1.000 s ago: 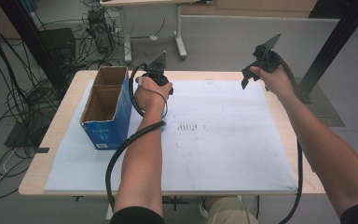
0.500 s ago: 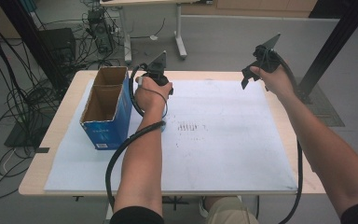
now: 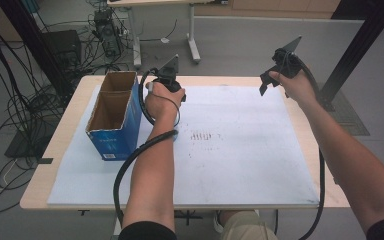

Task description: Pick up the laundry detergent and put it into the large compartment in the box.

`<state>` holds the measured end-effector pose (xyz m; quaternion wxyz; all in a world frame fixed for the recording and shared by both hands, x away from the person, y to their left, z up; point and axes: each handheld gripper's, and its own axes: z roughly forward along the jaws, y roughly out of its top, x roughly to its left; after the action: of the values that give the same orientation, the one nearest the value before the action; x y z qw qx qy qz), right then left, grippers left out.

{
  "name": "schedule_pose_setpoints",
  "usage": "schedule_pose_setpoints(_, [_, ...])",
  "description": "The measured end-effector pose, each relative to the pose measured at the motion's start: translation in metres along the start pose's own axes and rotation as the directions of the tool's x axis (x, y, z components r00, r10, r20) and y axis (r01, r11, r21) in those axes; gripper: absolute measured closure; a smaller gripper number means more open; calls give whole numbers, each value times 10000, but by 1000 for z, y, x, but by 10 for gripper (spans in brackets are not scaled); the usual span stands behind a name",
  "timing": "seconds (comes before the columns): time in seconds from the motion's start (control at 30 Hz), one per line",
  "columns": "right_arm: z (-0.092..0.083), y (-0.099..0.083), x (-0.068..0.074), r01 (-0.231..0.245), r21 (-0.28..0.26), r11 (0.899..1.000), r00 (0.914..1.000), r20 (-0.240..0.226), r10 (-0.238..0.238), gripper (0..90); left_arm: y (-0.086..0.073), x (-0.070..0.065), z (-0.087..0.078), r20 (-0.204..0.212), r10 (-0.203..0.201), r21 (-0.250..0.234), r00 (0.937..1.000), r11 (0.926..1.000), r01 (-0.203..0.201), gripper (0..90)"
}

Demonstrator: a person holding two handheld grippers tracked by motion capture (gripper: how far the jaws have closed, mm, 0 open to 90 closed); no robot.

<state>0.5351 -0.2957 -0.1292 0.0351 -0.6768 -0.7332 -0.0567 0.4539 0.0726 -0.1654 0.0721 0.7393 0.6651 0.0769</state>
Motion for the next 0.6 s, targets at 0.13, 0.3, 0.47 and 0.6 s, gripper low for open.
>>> schedule_pose_setpoints(0.13, [1, 0, 0, 16, 10, 10000, 10000, -3, -16, 68, 0, 1, 0, 22, 11, 10, 10000, 10000, -11, 376])
schedule_pose_setpoints(0.3, [2, 1, 1, 54, 27, 10000, 10000, -11, -54, 68, 0, 2, 0, 69, 21, 20, 10000, 10000, -21, 376])
schedule_pose_setpoints(0.47, [1, 1, 1, 54, 15, 10000, 10000, -1, -54, 68, -2, 9, -5, 334, -99, 25, 9994, 9999, 98, 376])
schedule_pose_setpoints(0.6, [-1, -2, 1, 98, -58, 9999, 9999, -60, -98, 68, -3, 7, -24, 312, 176, -34, 9994, 9998, -175, 376])
